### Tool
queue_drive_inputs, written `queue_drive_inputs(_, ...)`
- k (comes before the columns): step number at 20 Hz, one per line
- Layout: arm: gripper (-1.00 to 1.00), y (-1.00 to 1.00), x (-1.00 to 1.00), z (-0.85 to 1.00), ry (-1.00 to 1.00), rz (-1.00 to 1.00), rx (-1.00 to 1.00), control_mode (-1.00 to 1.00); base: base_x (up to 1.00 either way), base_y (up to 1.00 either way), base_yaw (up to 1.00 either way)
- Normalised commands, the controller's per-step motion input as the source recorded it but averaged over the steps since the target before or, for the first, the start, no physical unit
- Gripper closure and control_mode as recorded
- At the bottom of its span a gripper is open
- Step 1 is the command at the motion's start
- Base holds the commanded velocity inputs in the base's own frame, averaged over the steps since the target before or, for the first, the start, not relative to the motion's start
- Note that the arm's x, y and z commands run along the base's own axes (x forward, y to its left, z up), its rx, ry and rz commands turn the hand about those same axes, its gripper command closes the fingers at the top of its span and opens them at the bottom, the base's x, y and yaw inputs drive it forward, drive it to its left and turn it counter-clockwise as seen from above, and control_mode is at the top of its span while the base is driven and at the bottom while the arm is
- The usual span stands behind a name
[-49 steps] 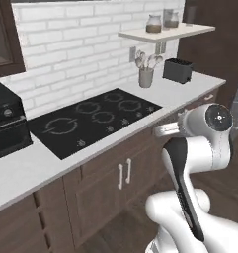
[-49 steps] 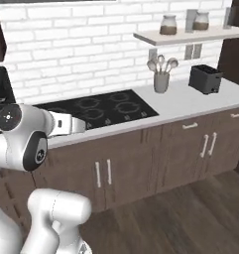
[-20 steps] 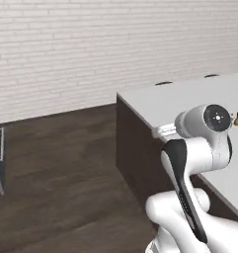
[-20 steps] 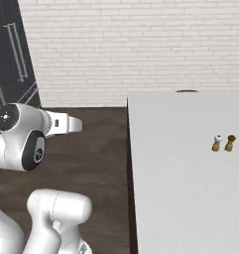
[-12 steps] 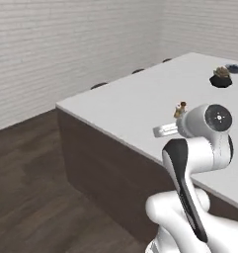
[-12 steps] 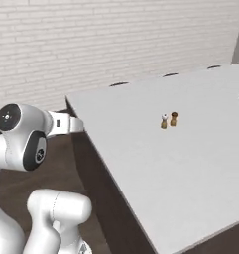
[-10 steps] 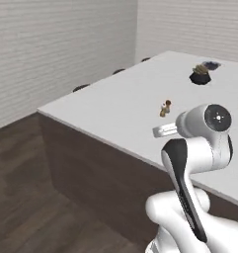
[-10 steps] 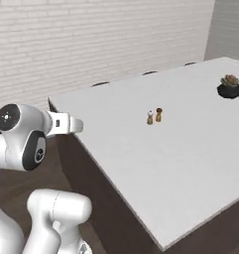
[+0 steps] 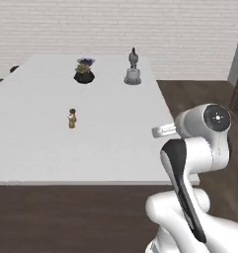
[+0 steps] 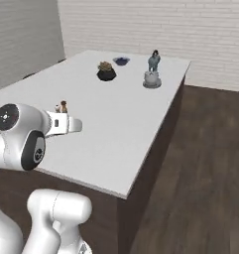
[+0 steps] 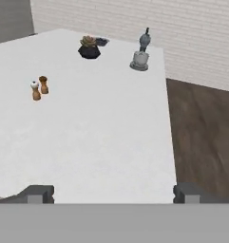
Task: Navigate to the oven.
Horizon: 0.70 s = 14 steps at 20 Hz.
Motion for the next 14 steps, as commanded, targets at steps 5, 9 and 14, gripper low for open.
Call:
queue_drive_inputs(5,-1.0,0.0,0.0,0.0,0.0,0.0,0.0,1.0,0.0,-0.01,-0.99)
queue_drive_inputs(9,-1.0,0.0,0.0,0.0,0.0,0.0,0.0,1.0,0.01,-0.34,-0.88)
queue_drive_inputs(14,-1.0,0.0,0.0,0.0,0.0,0.0,0.0,1.0,0.36,-0.98,-0.5)
